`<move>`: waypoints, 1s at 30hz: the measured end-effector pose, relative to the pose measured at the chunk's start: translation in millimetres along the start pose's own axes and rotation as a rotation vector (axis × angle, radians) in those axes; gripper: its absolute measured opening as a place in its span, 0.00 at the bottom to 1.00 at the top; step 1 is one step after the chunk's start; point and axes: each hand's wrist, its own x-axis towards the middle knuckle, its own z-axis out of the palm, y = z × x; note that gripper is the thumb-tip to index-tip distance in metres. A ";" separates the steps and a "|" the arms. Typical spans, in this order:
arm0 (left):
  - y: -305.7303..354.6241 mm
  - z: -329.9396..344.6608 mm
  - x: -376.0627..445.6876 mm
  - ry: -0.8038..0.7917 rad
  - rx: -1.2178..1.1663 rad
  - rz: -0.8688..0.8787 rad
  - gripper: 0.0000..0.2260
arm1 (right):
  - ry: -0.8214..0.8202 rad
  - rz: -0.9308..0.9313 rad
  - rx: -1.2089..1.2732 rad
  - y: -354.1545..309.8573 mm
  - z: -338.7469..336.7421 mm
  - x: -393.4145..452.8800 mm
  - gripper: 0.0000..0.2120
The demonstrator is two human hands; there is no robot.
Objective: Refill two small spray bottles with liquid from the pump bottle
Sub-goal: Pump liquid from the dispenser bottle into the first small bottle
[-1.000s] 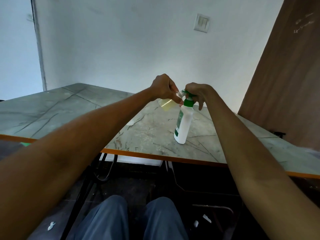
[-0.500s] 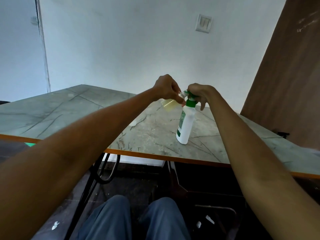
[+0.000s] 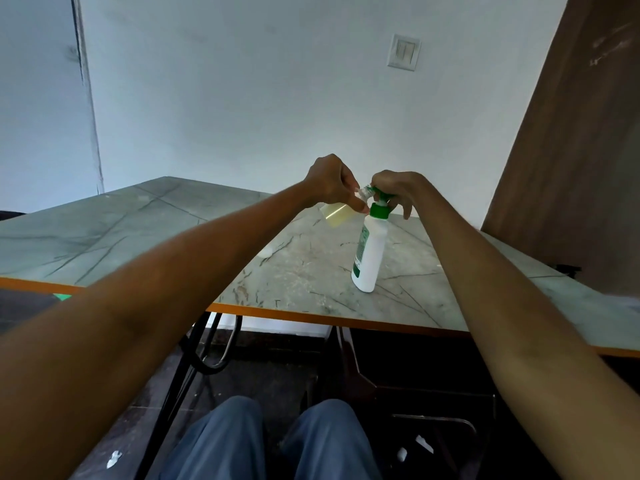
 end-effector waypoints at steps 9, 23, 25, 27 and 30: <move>-8.8 7.5 -1.2 -0.011 -0.027 -0.017 0.20 | 0.005 0.006 0.074 8.6 9.1 9.4 0.12; -10.3 7.7 1.4 -0.021 -0.025 -0.013 0.20 | -0.002 0.014 0.063 7.8 9.0 15.4 0.19; -12.0 8.7 0.3 -0.018 -0.036 -0.015 0.20 | 0.003 0.012 0.063 6.8 10.2 14.5 0.19; -12.3 8.1 1.2 -0.012 -0.036 -0.008 0.20 | 0.009 0.009 0.069 6.5 8.9 15.4 0.18; -7.4 4.4 1.4 0.001 -0.045 -0.006 0.20 | -0.007 0.006 0.073 6.3 4.7 17.5 0.16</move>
